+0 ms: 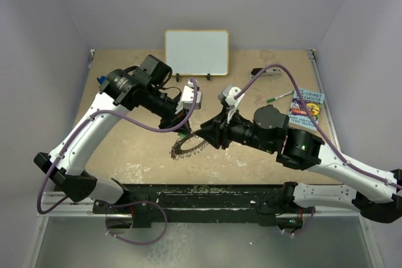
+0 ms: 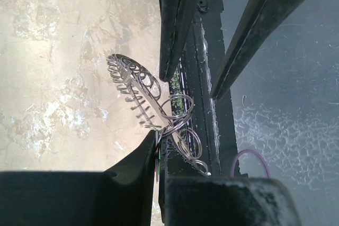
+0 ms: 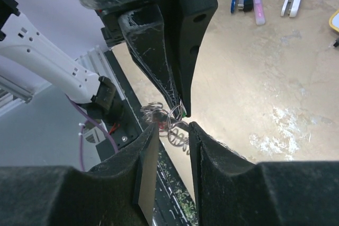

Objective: Put the keys on the keyring

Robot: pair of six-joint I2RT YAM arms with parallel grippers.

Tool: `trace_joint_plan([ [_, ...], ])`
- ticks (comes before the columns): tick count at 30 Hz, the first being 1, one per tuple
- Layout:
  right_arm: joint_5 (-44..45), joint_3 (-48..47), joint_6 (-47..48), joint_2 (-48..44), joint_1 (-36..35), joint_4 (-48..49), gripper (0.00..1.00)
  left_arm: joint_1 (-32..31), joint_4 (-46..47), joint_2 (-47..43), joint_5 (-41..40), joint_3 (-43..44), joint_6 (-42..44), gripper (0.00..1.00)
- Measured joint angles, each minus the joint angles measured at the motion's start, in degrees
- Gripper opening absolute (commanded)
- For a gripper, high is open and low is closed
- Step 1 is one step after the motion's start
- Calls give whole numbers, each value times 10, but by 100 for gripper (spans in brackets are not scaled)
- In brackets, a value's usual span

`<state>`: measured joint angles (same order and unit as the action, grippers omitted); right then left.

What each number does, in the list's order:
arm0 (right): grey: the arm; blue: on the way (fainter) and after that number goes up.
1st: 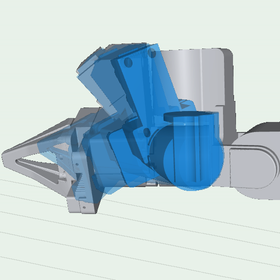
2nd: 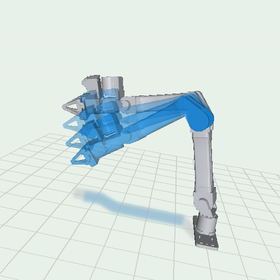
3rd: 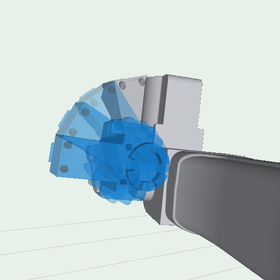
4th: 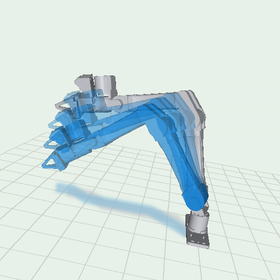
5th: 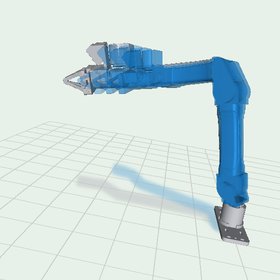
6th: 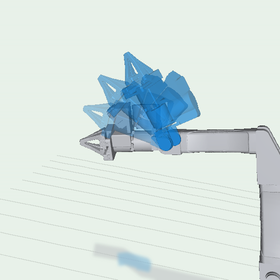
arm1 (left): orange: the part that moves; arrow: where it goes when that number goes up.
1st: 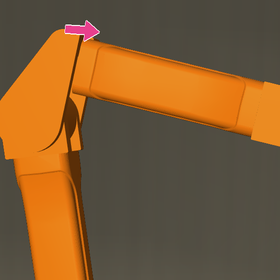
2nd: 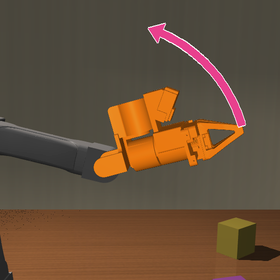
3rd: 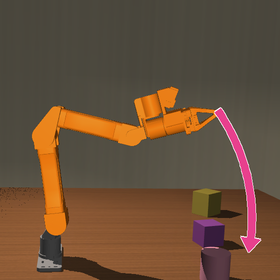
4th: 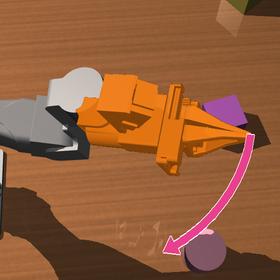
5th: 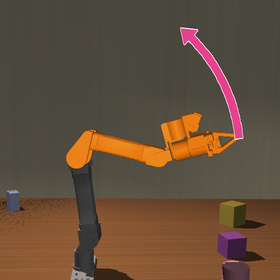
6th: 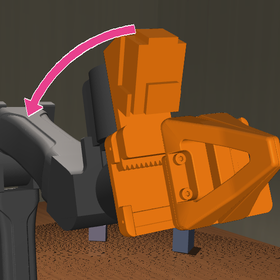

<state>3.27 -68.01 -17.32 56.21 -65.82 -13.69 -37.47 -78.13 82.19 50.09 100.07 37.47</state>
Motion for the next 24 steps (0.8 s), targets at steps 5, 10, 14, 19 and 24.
trace_joint_plan([
  [5, 2, 0, 0, 9, 0, -2, 34, 0, -4, 0, -9, 8, -8, 4],
  [10, 3, 0, 0, 19, 0, 9, 34, 0, -4, 0, -9, 9, -19, 4],
  [14, 6, 0, 2, 33, 0, 12, 33, 0, -4, 0, -9, 13, -27, 4],
  [19, 14, 0, 4, 44, 0, 14, 25, 0, -3, 2, -9, 22, -37, 4],
  [24, 19, 0, 9, 47, 0, 23, 0, 0, -3, 2, -9, 27, -39, 4],
])
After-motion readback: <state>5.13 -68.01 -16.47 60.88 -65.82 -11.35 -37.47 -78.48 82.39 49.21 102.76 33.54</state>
